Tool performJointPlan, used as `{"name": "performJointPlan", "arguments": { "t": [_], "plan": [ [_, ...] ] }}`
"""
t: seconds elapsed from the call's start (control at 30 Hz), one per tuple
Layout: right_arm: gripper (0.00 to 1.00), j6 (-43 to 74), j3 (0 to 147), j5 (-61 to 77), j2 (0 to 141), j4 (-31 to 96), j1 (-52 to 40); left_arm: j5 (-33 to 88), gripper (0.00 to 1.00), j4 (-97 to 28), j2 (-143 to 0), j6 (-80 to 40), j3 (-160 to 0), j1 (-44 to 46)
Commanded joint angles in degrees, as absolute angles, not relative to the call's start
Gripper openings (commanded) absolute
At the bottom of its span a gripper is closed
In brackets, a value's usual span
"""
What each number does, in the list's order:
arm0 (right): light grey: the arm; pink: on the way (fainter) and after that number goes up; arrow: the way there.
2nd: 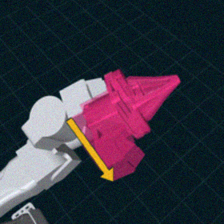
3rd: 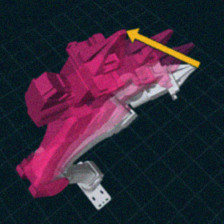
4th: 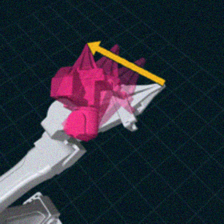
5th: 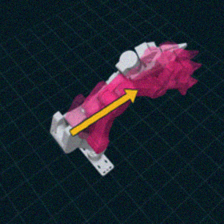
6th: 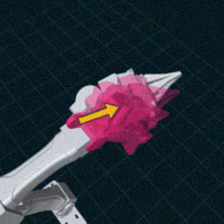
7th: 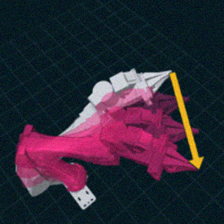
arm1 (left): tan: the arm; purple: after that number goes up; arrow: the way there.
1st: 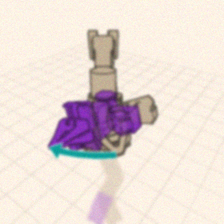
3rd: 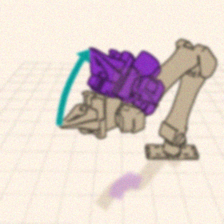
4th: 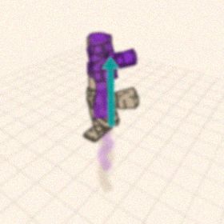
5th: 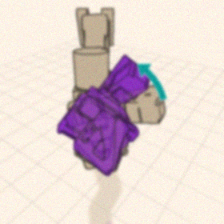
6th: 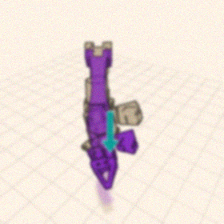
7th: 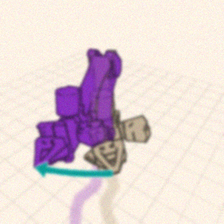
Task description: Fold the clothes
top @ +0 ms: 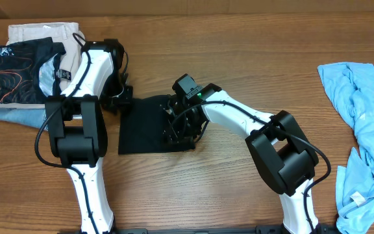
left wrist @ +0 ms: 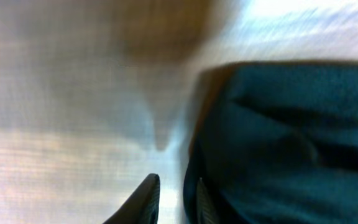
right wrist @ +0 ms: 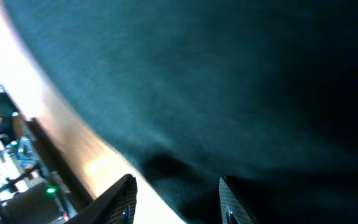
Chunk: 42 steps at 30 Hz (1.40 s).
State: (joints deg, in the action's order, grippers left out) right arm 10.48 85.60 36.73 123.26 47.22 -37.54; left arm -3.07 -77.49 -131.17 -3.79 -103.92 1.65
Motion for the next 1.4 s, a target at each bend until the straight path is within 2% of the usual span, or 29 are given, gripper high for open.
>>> {"name": "performJointPlan", "arguments": {
  "t": [0.0, 0.27, 0.47, 0.57, 0.77, 0.83, 1.0, 1.1, 1.2, 1.23, 1.3, 1.37],
  "plan": [
    [0.47, 10.7, 85.8, 27.6, 124.3, 49.8, -37.5, -6.9, 0.19, -81.6, -132.4, -9.5, -103.3, 0.6],
    [0.47, 10.7, 85.8, 2.7, 124.3, 54.6, -33.6, -2.9, 0.16, -84.5, -129.4, -11.2, -103.3, 0.4],
    [0.54, 10.5, 86.0, -6.6, 124.1, 55.0, -30.7, -1.7, 0.17, -81.5, -122.2, -11.1, -103.3, 1.3],
    [0.55, 10.5, 87.1, -10.3, 123.4, 56.0, -30.3, 5.3, 0.18, -77.8, -118.3, -8.7, -103.3, 2.0],
    [0.56, 12.3, 94.0, -9.9, 119.2, 63.0, -30.8, 24.4, 0.24, -69.6, -114.8, 3.7, -103.3, 4.3],
    [0.56, 12.4, 95.9, -6.2, 116.4, 63.8, -30.8, 26.8, 0.3, -69.0, -115.1, 8.3, -103.3, 5.4],
    [0.55, 18.0, 96.6, 4.6, 109.6, 60.5, -30.5, 28.2, 0.31, -68.5, -116.8, 16.6, -103.3, 8.2],
    [0.49, 20.7, 96.6, 10.9, 108.9, 58.8, -30.4, 28.3, 0.3, -68.1, -118.2, 18.4, -103.3, 9.8],
    [0.29, 24.1, 95.4, 18.0, 109.8, 56.5, -30.4, 27.2, 0.3, -67.2, -121.1, 18.5, -103.3, 10.9],
    [0.25, 25.2, 94.7, 19.6, 110.1, 55.6, -30.4, 27.2, 0.3, -67.2, -121.9, 18.5, -103.3, 11.0],
    [0.19, 26.1, 93.2, 22.2, 110.9, 53.6, -30.4, 27.1, 0.29, -67.3, -123.9, 18.4, -103.3, 11.1],
    [0.18, 26.2, 91.5, 24.3, 111.6, 51.5, -30.4, 27.1, 0.29, -67.5, -125.6, 17.9, -103.3, 11.1]
  ]
}}
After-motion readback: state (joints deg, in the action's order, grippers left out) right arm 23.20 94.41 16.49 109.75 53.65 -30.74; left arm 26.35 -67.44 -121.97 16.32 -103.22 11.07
